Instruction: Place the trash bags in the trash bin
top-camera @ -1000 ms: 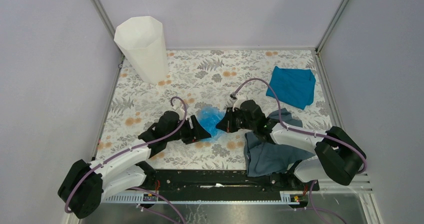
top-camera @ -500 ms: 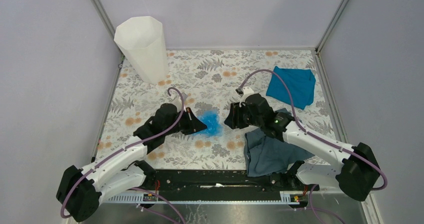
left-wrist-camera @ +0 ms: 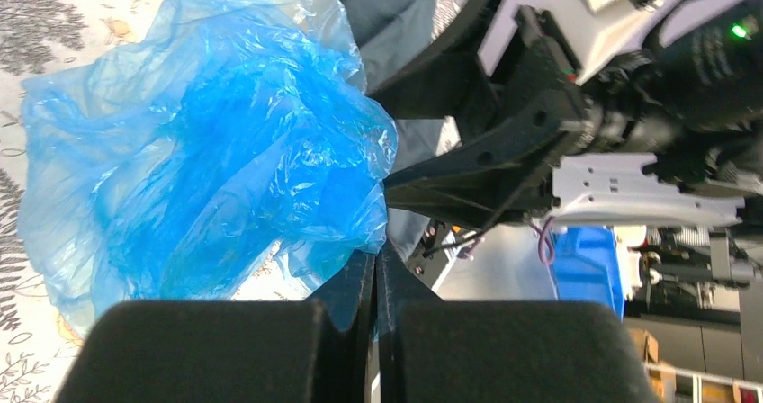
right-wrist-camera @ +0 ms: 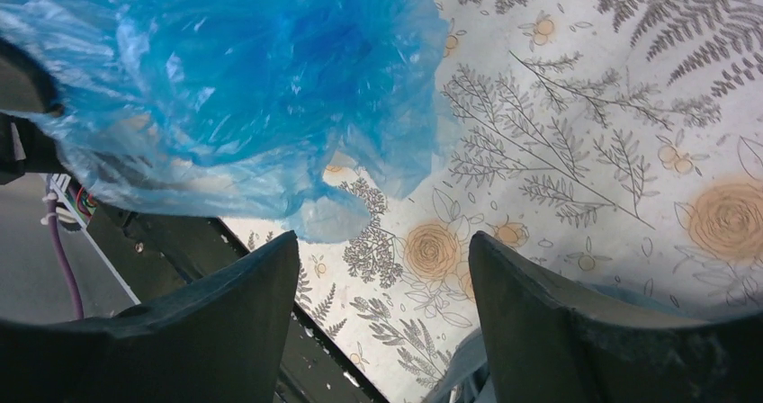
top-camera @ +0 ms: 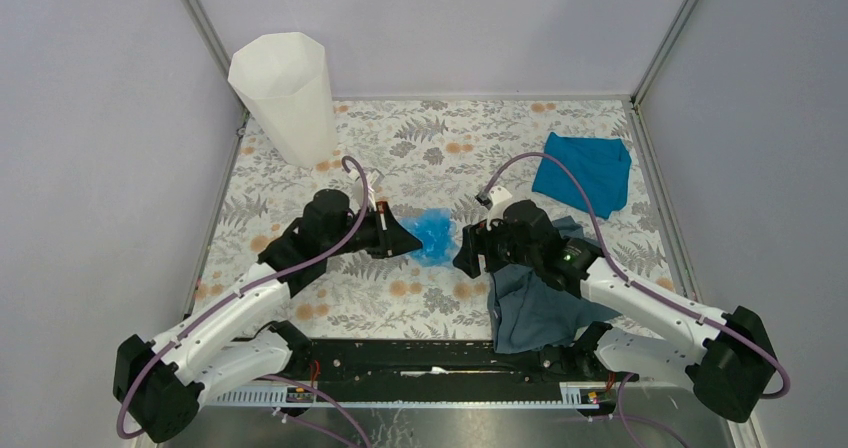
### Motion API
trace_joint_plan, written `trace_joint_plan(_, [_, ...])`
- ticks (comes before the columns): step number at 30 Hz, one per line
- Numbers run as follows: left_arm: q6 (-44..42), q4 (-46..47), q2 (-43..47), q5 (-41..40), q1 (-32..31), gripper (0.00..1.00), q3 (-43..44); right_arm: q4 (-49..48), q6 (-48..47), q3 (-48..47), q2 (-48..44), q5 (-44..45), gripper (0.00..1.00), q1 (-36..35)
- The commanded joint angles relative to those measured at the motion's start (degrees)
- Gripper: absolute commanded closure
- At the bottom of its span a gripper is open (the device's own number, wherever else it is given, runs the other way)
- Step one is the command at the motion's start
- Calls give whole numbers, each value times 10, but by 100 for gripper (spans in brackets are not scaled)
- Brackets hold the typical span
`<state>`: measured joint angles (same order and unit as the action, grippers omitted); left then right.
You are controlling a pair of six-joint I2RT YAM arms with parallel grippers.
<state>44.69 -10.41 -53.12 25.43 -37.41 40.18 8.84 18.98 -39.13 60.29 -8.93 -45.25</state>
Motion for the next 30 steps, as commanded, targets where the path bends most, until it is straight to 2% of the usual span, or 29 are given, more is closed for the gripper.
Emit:
trace_joint_plan(1, [-32, 17, -11, 85, 3, 100, 27, -93, -21, -11, 31, -75, 27, 0])
trace_joint_plan(5, [-34, 28, -30, 122, 2, 100, 34, -177, -11, 5, 40, -98, 26, -2])
trace_joint_plan(10, [-44, 6, -39, 118, 3, 100, 45, -137, -37, 7, 2, -65, 23, -3])
trace_joint_plan(14, [-24, 37, -54, 113, 2, 100, 41, -112, -36, 42, -61, -68, 17, -4])
trace_joint_plan(18, [-8, 45, -71, 61, 2, 100, 49, -19, -51, 30, -104, 24, 15, -28])
trace_joint_plan(21, [-5, 47, -87, 53, 2, 100, 60, 29, -62, -4, -109, 95, 14, -69])
trace_joint_plan(27, [6, 66, -102, 64, 3, 100, 58, 76, -67, -93, -16, 267, 16, -157])
trace_joint_plan(30, [11, 67, -102, 67, 2, 100, 57, 76, -65, -113, 20, 305, 18, -173])
